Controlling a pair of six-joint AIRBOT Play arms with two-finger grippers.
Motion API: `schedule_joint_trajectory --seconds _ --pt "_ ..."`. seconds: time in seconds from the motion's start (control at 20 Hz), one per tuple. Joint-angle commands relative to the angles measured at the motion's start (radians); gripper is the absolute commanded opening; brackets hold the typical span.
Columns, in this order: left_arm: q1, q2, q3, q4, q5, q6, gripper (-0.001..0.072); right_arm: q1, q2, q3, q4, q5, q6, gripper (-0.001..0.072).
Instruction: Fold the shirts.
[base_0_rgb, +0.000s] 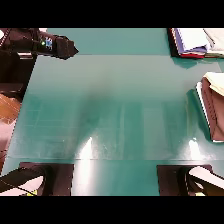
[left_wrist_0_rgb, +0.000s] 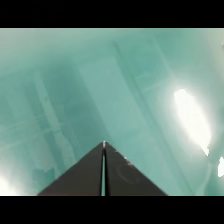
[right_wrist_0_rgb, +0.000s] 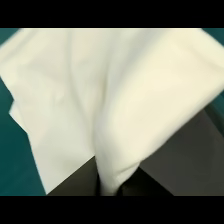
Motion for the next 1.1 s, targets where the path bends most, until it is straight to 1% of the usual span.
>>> schedule_joint_trajectory --seconds 0.0,0.05,0.1,0.15,0.2,0.3,0.4,0.5,0.6,0.75,0.8,0.85,0.95,1.05 --pt "0.000 0.000 0.000 0.000 -0.005 0.008 0.0025 -0.074 0.082 -0.205 -0.101 0.014 0.000 0.0187" --pt "0.000 0.000 0.000 0.000 -0.006 0.008 0.0025 -0.089 0.093 -0.240 -0.119 0.009 0.000 0.0436" --pt "0.000 0.000 0.000 0.000 -0.006 0.008 0.0025 -0.102 0.100 -0.266 -0.117 0.003 0.000 0.0653" --pt "0.000 0.000 0.000 0.000 -0.006 0.008 0.0025 -0.116 0.103 -0.280 -0.115 0.001 0.000 0.0698" --pt "0.000 0.000 0.000 0.000 -0.005 0.008 0.0025 -0.118 0.103 -0.278 -0.091 0.003 0.000 0.0698" --pt "0.000 0.000 0.000 0.000 -0.005 0.008 0.0025 -0.089 0.102 -0.242 0.020 -0.006 0.000 0.0697" --pt "0.000 0.000 0.000 0.000 -0.005 0.008 0.0025 0.008 0.102 -0.170 0.112 -0.008 0.000 0.0697" --pt "0.000 0.000 0.000 0.001 0.008 0.008 0.0025 0.158 0.102 -0.097 0.182 -0.008 0.000 0.0696" --pt "0.000 0.000 0.000 0.008 0.021 0.008 0.0026 0.341 0.101 -0.039 0.177 -0.019 0.000 0.0696" --pt "0.000 0.000 0.000 0.009 0.021 0.008 0.0025 0.599 0.101 -0.006 0.170 -0.095 0.000 0.0695" --pt "0.000 0.000 0.000 0.008 0.022 0.008 0.0026 0.678 0.101 -0.006 0.170 -0.128 0.000 0.0678" --pt "0.000 0.000 0.000 0.008 0.022 0.008 0.0025 0.749 0.101 -0.007 0.170 -0.154 0.000 0.0580" --pt "0.000 0.000 0.000 0.007 0.022 0.008 0.0026 0.856 0.101 -0.007 0.171 -0.195 0.000 0.0322" --pt "0.000 0.000 0.000 0.007 0.022 0.008 0.0025 0.931 0.101 -0.007 0.171 -0.221 0.000 0.0037"
